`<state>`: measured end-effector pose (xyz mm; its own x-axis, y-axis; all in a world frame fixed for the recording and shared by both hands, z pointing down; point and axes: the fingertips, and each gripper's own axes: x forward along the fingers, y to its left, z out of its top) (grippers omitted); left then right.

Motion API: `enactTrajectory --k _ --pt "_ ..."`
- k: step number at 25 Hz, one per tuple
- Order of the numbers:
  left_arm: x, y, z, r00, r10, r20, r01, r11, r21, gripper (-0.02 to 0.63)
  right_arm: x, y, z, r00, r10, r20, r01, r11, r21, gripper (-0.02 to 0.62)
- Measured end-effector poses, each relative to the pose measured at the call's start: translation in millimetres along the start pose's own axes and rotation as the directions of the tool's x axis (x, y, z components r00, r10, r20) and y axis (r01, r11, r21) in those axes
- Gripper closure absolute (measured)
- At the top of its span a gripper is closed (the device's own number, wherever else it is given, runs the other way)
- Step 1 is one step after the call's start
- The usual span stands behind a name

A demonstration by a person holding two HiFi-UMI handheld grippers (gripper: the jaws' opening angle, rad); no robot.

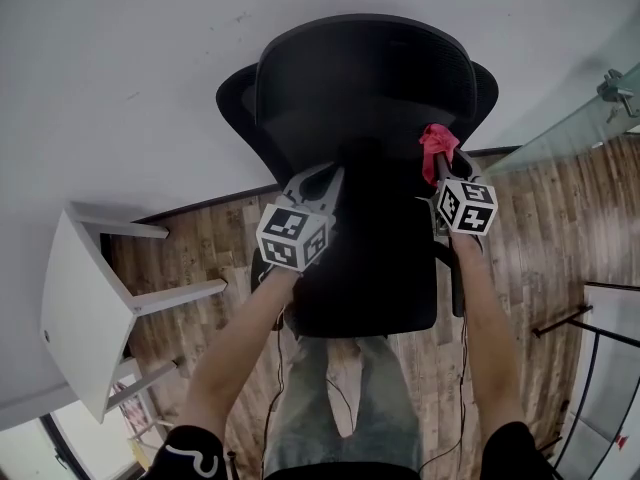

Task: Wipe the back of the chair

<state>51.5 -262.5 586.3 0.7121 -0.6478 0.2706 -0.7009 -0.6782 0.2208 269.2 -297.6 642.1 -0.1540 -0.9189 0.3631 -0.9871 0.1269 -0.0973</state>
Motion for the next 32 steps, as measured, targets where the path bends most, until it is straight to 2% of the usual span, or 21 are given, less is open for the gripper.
enactTrajectory --k 10,15,21,32 --pt "29 -26 -2 0.999 -0.031 -0.016 0.031 0.999 0.007 0.586 -18 -72 -1 0.995 -0.1 0.01 0.099 0.994 0.048 0.512" --pt "24 -19 -5 0.999 -0.028 -0.019 0.028 1.0 0.002 0.586 -25 -67 -9 0.995 -0.101 0.008 0.1 0.993 0.065 0.512" --pt "-1 7 -10 1.0 -0.004 -0.02 0.003 1.0 -0.006 0.586 -18 -4 -18 1.0 -0.011 0.004 0.011 0.998 0.064 0.512" --pt "-89 95 -22 0.995 0.097 -0.008 -0.097 0.994 -0.048 0.586 22 172 -25 0.979 0.203 -0.027 -0.203 0.979 -0.015 0.512"
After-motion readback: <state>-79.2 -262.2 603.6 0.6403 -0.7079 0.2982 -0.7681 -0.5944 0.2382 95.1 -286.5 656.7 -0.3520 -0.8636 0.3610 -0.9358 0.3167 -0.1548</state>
